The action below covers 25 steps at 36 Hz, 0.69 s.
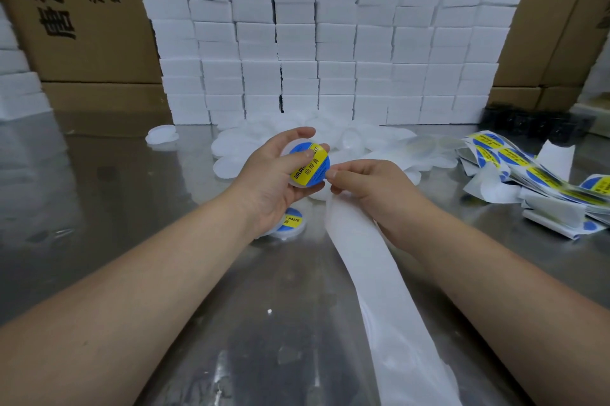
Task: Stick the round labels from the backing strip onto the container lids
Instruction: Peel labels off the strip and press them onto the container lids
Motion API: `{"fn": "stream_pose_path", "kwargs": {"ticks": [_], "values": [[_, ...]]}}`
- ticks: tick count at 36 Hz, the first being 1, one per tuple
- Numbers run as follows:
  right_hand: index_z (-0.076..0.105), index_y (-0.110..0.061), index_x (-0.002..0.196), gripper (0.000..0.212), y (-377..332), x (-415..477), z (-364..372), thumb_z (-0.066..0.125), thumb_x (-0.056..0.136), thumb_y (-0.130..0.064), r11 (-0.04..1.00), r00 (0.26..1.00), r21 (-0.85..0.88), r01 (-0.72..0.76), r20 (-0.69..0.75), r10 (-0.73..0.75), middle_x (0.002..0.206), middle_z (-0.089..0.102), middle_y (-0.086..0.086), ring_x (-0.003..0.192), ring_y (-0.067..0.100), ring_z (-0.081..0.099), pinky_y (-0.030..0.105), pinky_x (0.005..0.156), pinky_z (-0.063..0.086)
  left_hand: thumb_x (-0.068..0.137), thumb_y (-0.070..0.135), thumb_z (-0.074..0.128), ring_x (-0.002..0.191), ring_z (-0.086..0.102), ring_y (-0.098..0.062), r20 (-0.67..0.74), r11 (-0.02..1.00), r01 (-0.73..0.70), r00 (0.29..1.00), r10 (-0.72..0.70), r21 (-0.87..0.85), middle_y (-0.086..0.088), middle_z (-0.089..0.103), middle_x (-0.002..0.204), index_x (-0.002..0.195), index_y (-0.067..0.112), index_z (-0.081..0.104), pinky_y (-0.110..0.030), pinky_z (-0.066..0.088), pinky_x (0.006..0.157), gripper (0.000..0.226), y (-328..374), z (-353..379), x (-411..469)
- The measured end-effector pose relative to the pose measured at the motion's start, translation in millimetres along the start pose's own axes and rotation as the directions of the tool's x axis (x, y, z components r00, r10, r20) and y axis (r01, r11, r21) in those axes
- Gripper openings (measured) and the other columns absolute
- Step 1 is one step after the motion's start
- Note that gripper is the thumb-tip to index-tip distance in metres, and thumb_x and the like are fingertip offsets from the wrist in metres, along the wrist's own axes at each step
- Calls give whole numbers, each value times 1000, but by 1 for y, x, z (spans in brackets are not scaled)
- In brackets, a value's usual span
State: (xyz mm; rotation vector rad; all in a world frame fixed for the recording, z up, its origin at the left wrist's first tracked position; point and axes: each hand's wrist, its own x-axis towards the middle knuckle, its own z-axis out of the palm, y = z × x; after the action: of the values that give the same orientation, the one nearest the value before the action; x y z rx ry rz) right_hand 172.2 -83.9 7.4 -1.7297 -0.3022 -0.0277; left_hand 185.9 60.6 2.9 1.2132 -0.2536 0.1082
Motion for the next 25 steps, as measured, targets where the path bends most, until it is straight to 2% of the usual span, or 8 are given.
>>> {"fn": "stream_pose_path", "kwargs": {"ticks": [11,17,25], "values": [[70,-24,72,15,-2,0,1,63,85,-19,1000,1000,-11,1,3,-1,64,60,-6,51,-3,52,10,53,43,91,4,52,82,70,-18,9,1000,-7,1000,7,14,2,73,92,97,26,62,-28,55,63,24,-1,0,0],[71,-23,74,14,-1,0,1,63,85,-19,1000,1000,-19,6,10,-5,66,60,-4,60,6,53,19,61,42,90,4,52,80,70,-17,21,1000,-14,1000,14,17,3,73,90,96,26,61,-28,56,63,24,0,0,-1],[71,-24,72,15,0,0,1,64,85,-19,1000,1000,-24,5,8,-5,65,61,-6,59,5,54,19,61,42,90,4,52,78,70,-15,17,999,-21,1000,20,30,5,73,88,96,26,61,-27,55,63,25,0,2,-2]]}}
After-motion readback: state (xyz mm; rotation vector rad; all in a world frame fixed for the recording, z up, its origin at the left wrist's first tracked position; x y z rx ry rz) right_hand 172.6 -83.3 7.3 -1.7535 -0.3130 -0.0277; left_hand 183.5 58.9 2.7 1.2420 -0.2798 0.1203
